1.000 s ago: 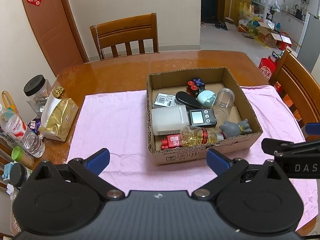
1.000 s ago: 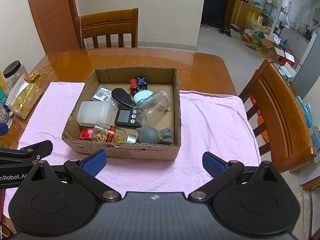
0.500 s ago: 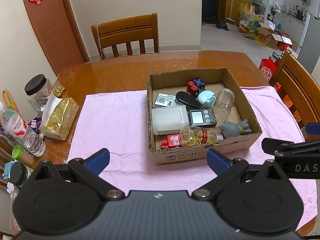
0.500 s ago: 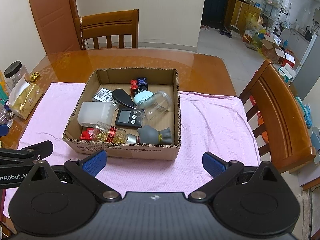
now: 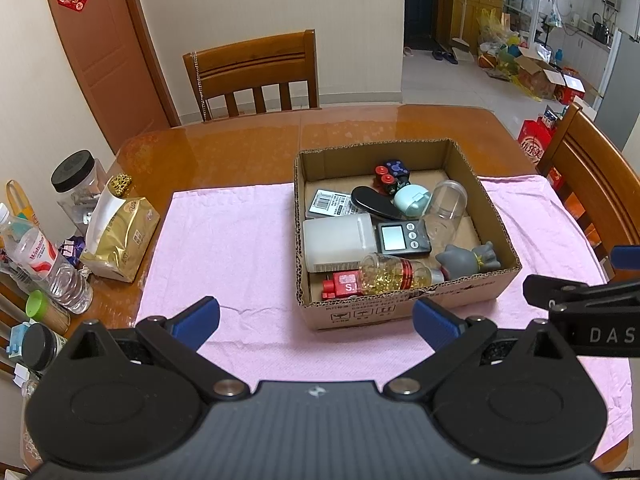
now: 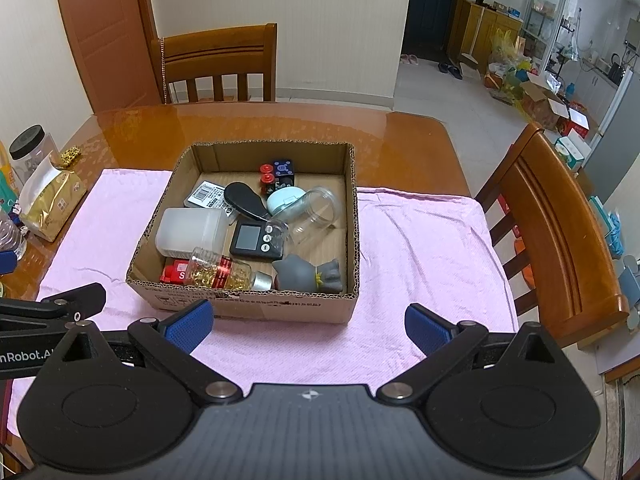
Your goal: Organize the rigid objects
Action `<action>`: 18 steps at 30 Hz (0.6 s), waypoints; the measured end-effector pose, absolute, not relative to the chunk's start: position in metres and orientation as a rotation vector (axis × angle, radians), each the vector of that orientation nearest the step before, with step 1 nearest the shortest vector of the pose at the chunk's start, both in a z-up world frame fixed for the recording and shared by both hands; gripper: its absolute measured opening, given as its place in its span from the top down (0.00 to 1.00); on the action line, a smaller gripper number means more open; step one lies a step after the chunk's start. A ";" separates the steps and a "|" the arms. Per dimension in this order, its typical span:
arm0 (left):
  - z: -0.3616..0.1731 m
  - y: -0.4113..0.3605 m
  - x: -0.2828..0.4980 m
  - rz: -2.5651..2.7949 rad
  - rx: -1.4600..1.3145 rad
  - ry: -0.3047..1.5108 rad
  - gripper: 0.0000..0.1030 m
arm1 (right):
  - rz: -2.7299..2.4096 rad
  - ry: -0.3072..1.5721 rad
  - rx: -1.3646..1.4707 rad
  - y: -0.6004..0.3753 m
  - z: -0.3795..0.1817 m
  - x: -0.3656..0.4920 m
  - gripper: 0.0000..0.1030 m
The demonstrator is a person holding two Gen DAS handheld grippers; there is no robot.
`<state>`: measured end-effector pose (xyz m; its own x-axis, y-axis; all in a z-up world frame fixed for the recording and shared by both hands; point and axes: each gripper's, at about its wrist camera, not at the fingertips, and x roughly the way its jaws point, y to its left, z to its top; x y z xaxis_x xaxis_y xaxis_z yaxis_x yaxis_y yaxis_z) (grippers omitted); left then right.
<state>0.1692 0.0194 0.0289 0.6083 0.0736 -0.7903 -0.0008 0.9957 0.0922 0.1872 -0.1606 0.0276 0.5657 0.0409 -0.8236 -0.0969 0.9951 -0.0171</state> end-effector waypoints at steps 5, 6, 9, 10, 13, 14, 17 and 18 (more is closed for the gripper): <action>0.031 0.019 0.169 0.050 0.091 0.917 0.01 | 0.081 0.967 -0.064 -0.161 0.028 0.187 0.00; 0.032 0.019 0.169 0.052 0.092 0.916 0.01 | 0.080 0.966 -0.065 -0.161 0.028 0.187 0.00; 0.032 0.020 0.168 0.058 0.090 0.919 0.01 | 0.079 0.967 -0.064 -0.162 0.028 0.186 0.00; 0.032 0.019 0.168 0.059 0.091 0.919 0.01 | 0.079 0.966 -0.065 -0.162 0.028 0.186 0.00; 0.033 0.019 0.168 0.061 0.097 0.917 0.01 | 0.080 0.966 -0.064 -0.162 0.028 0.186 0.00; 0.033 0.018 0.167 0.061 0.097 0.917 0.01 | 0.080 0.967 -0.064 -0.162 0.028 0.186 0.00; 0.033 0.018 0.167 0.058 0.095 0.916 0.01 | 0.083 0.966 -0.066 -0.162 0.028 0.186 0.00; 0.033 0.017 0.167 0.059 0.095 0.917 0.01 | 0.084 0.966 -0.066 -0.163 0.027 0.185 0.00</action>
<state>0.1675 0.0175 0.0330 0.6074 0.0917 -0.7891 -0.0104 0.9941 0.1076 0.1853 -0.1627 0.0275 0.5658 0.0416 -0.8235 -0.1006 0.9948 -0.0189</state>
